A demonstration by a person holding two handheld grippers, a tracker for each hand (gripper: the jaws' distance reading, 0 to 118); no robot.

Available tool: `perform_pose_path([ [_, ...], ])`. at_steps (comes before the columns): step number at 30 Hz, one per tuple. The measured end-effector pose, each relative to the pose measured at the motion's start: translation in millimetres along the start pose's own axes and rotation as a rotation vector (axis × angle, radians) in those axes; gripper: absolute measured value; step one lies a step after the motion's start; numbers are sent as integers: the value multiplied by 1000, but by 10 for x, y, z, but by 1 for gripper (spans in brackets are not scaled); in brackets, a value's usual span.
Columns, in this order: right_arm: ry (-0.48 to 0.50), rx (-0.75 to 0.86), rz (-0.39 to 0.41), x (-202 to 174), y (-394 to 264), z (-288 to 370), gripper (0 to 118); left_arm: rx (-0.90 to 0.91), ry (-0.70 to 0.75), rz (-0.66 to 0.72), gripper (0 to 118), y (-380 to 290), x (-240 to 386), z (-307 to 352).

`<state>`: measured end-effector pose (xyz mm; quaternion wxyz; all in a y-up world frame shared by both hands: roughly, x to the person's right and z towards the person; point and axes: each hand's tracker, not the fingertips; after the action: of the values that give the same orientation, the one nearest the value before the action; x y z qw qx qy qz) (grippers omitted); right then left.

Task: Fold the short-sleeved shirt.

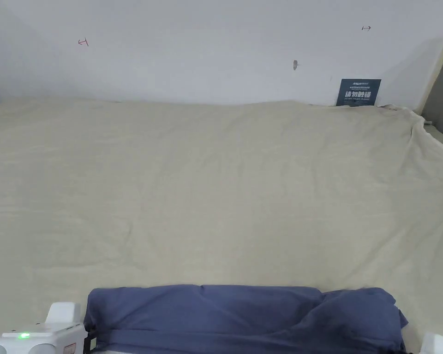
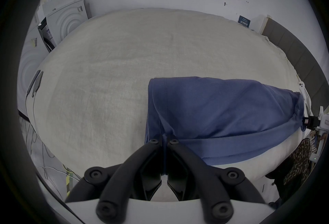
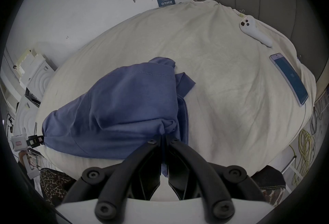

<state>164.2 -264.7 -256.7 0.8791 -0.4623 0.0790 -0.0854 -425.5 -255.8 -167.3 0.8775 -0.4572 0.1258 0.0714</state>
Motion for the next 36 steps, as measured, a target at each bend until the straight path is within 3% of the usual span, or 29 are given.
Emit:
perform_pose_path([
  [2,-14,7,31,-163,26,152,4,3,-3,-5,5,22,10,43],
  [4,-18,27,51,-255,89,303,15,-3,-17,27,24,63,22,154],
  [6,-25,70,70,-298,205,458,60,27,-33,94,70,141,2,285],
  [8,-23,160,92,-428,356,677,98,96,-64,124,102,243,37,510],
  [16,58,512,199,-967,951,1485,100,414,-108,64,111,883,363,1429],
  [22,9,675,255,-1332,1067,1667,98,645,-1,33,105,1065,599,1686],
  [26,-14,728,273,-1446,1064,1636,85,739,60,-2,94,1035,775,1718],
  [28,-27,757,277,-1493,1036,1617,63,757,71,-8,78,1010,837,1699],
  [31,-14,773,295,-1551,1002,1583,6,770,36,-18,5,974,860,1653],
  [32,-51,797,318,-1568,988,1577,0,762,30,-16,0,986,851,1658],
  [34,-9,767,327,-1535,1004,1553,0,699,-64,3,0,1013,824,1637],
  [36,-6,771,324,-1526,993,1546,0,712,-44,5,0,998,828,1625],
])
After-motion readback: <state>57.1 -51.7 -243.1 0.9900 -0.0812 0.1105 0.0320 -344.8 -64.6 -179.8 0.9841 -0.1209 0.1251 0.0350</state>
